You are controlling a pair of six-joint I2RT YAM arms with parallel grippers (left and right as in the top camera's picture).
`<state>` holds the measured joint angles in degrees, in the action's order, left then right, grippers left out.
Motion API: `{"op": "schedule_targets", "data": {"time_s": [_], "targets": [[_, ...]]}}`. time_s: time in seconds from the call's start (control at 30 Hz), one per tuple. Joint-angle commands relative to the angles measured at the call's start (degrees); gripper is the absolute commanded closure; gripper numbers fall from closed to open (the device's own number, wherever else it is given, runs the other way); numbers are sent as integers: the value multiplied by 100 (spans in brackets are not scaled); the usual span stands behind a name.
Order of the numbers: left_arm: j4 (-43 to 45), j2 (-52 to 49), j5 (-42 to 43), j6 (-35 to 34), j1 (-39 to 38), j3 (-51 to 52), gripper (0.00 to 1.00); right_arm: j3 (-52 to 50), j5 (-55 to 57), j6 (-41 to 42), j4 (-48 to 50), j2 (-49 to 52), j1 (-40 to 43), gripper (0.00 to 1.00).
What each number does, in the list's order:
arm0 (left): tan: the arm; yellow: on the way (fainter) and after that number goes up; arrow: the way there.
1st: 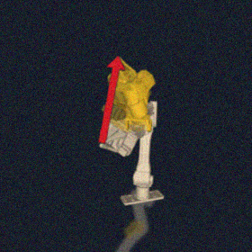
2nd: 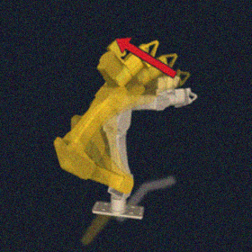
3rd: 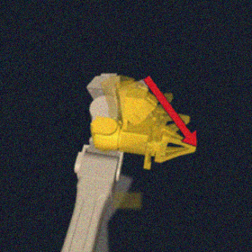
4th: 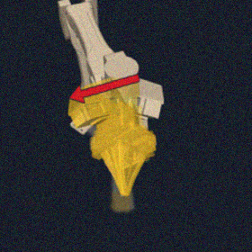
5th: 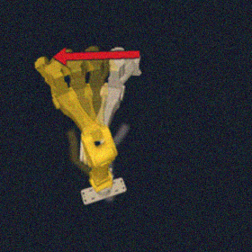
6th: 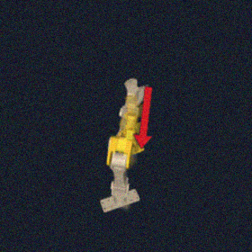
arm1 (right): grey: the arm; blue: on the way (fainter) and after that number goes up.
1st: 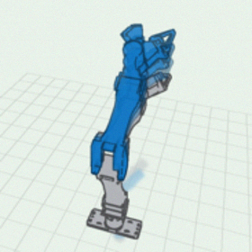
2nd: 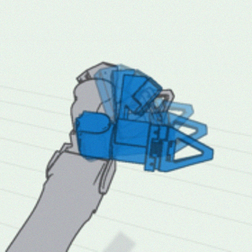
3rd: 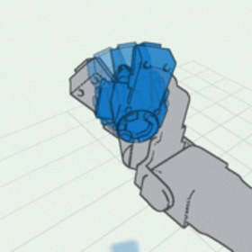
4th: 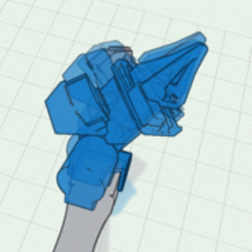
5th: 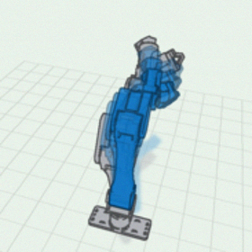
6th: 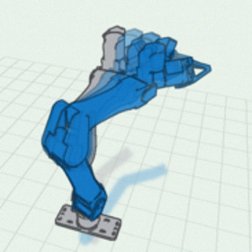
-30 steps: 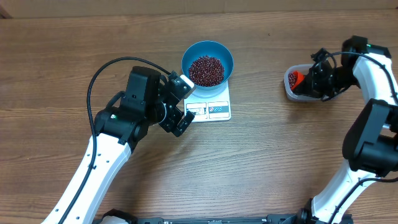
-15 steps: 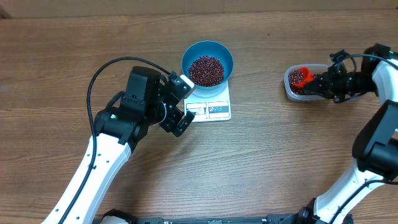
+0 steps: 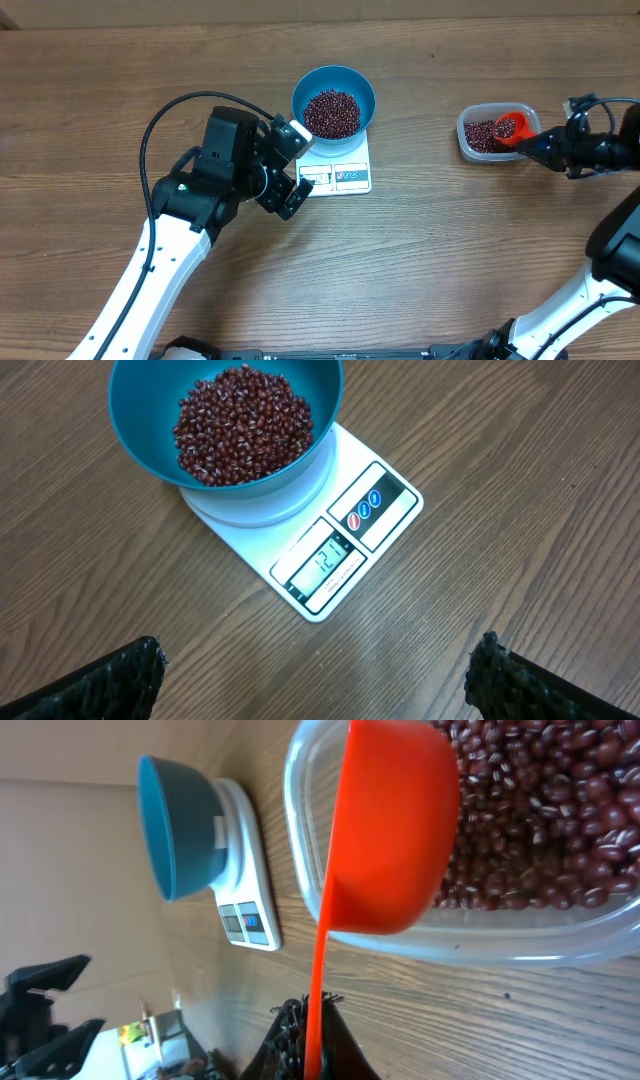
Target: Scoop item into bowl and weigh 150g on scale
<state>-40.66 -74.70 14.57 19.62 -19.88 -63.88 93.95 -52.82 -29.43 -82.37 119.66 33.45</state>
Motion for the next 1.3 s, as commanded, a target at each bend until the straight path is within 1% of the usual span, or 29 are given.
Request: {"op": "schedule_targets", "data": {"time_s": [0.0, 0.1, 0.23, 0.6, 0.77, 0.97, 1.13, 1.27], "targets": [[20, -22, 26, -55, -39, 13, 0, -13, -525, -595, -181, 15, 72, 96], [20, -22, 26, -55, -39, 13, 0, -13, -638, -826, -372, 15, 74, 96], [20, -22, 26, -55, -39, 13, 0, -13, -745, -925, -509, 13, 57, 96], [20, -22, 26, -55, -39, 13, 1, 144, -1088, -1917, -1377, -7, -13, 96], [20, -22, 26, -55, -39, 13, 0, 214, -1180, -1928, -1478, -24, -57, 96], [20, -22, 26, -55, -39, 13, 1, 221, -1349, -1926, -1471, -72, -562, 96], [22, -22, 26, -55, -39, 13, 0, 260, -1582, -1843, -1381, -72, -1239, 96], [20, -22, 28, -55, -39, 13, 1, 378, -1786, -1423, -1062, -72, -1781, 96]]}}
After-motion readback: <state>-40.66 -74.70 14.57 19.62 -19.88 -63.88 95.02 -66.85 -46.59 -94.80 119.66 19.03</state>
